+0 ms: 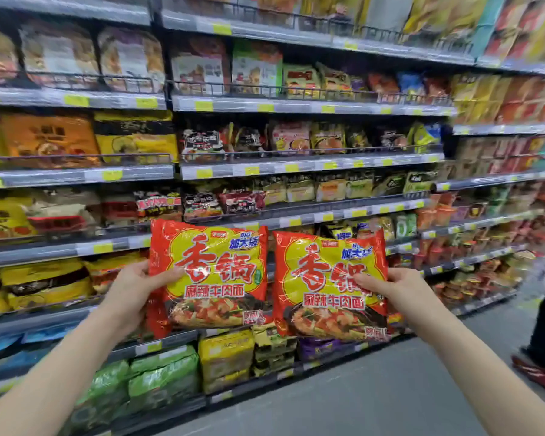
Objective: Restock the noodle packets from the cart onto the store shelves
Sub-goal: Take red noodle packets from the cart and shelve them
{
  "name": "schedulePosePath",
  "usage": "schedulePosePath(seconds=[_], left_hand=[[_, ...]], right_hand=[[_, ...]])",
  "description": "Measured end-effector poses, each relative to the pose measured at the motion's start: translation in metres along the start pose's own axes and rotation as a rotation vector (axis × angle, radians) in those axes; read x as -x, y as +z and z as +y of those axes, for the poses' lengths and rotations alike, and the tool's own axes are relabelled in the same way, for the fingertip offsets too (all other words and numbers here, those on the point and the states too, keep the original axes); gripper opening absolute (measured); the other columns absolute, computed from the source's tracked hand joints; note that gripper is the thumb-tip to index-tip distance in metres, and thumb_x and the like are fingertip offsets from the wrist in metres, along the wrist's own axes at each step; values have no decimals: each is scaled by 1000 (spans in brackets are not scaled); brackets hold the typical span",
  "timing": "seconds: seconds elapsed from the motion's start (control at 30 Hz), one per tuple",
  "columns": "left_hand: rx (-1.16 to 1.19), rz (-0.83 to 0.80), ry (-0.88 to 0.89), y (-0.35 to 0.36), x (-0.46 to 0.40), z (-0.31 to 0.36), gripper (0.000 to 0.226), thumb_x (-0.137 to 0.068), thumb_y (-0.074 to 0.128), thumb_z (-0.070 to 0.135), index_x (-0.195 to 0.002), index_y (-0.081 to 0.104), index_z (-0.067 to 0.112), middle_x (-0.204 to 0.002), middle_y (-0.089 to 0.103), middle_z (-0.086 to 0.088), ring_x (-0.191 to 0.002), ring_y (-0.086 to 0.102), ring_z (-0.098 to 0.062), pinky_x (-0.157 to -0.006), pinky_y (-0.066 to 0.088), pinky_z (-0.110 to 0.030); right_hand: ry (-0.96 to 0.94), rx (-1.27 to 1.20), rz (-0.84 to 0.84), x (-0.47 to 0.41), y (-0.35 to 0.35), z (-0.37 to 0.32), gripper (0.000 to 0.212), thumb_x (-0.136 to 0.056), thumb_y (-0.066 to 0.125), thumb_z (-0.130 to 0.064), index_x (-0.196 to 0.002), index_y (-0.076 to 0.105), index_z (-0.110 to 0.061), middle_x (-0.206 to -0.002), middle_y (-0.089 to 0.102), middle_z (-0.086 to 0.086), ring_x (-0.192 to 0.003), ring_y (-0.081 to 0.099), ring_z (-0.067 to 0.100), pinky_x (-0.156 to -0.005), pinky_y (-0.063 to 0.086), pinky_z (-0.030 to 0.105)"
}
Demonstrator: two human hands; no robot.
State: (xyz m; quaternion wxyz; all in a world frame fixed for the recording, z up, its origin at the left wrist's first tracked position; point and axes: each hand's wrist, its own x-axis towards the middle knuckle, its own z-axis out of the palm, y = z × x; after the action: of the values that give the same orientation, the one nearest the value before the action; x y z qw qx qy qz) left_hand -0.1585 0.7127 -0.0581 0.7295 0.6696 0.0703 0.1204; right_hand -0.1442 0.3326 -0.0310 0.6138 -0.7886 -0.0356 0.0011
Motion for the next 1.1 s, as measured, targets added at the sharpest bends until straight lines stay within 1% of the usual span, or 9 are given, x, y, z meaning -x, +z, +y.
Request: schedulePosePath(seconds=[0.07, 0.23, 0.4, 0.47, 0.53, 0.67, 0.93, 1.0, 1.1], left_hand=[[-2, -33, -8, 36, -17, -5, 35, -66, 73, 12, -98, 64, 1, -84, 74, -13, -65, 70, -22, -54, 56, -28], [-14, -76, -5, 108, -48, -19, 20, -76, 69, 8, -95, 65, 3, -76, 74, -9, -60, 69, -19, -48, 53, -25], [-32, -109, -4, 155, -74, -28, 26, -72, 73, 14, -95, 66, 4, -91, 72, -16, -72, 69, -27, -65, 54, -34], [-36, -116, 1, 170, -85, -29, 27, -71, 73, 13, -94, 66, 3, -89, 73, -14, -72, 70, -26, -62, 55, -31], [-36, -122, -8, 183, -99, -30, 25, -72, 73, 12, -94, 66, 3, -88, 73, -14, -72, 70, -26, -62, 55, -32], [0, -136, -44, 206, -134, -37, 38, -61, 76, 19, -94, 67, 3, -94, 72, -19, -85, 68, -36, -82, 53, -49], [18, -155, -24, 251, -225, -59, 25, -74, 70, 7, -98, 64, 0, -84, 74, -15, -64, 71, -23, -52, 57, -29], [45, -173, -14, 258, -251, -62, 36, -68, 76, 11, -99, 63, -1, -81, 74, -15, -63, 71, -24, -54, 58, -31], [24, -183, -12, 263, -287, -65, 83, -26, 94, 38, -96, 65, 3, -85, 74, -14, -72, 72, -28, -58, 58, -34]], right_hand=[[9, 1, 39, -8, -28, 8, 22, -76, 75, -28, -79, 72, -7, -67, 74, 7, -57, 69, 20, -54, 49, 25], [13, -22, 113, -33, -90, 31, 17, -78, 74, -22, -79, 71, -6, -66, 75, 0, -52, 68, 7, -41, 45, 13], [37, -15, 149, -62, -129, 51, 20, -76, 75, -27, -84, 73, -9, -77, 76, 4, -69, 73, 19, -61, 56, 31], [48, -4, 163, -76, -138, 56, 21, -76, 75, -29, -85, 73, -10, -77, 76, 4, -73, 74, 22, -70, 58, 38], [59, 0, 169, -92, -146, 62, 22, -77, 75, -29, -85, 73, -10, -76, 76, 3, -72, 73, 21, -67, 57, 36], [65, -8, 172, -128, -159, 72, 21, -77, 75, -29, -85, 72, -9, -75, 76, 3, -68, 73, 20, -62, 55, 32], [71, 2, 186, -231, -175, 84, 28, -75, 77, -29, -76, 71, -2, -77, 75, 12, -64, 68, 21, -55, 47, 26], [64, 16, 158, -263, -177, 83, 35, -74, 78, -31, -69, 66, 3, -61, 69, 4, -50, 57, 16, -51, 38, 25], [48, 37, 116, -311, -177, 79, 29, -74, 75, -30, -62, 62, -7, -43, 60, -9, -47, 54, 8, -55, 37, 27]])
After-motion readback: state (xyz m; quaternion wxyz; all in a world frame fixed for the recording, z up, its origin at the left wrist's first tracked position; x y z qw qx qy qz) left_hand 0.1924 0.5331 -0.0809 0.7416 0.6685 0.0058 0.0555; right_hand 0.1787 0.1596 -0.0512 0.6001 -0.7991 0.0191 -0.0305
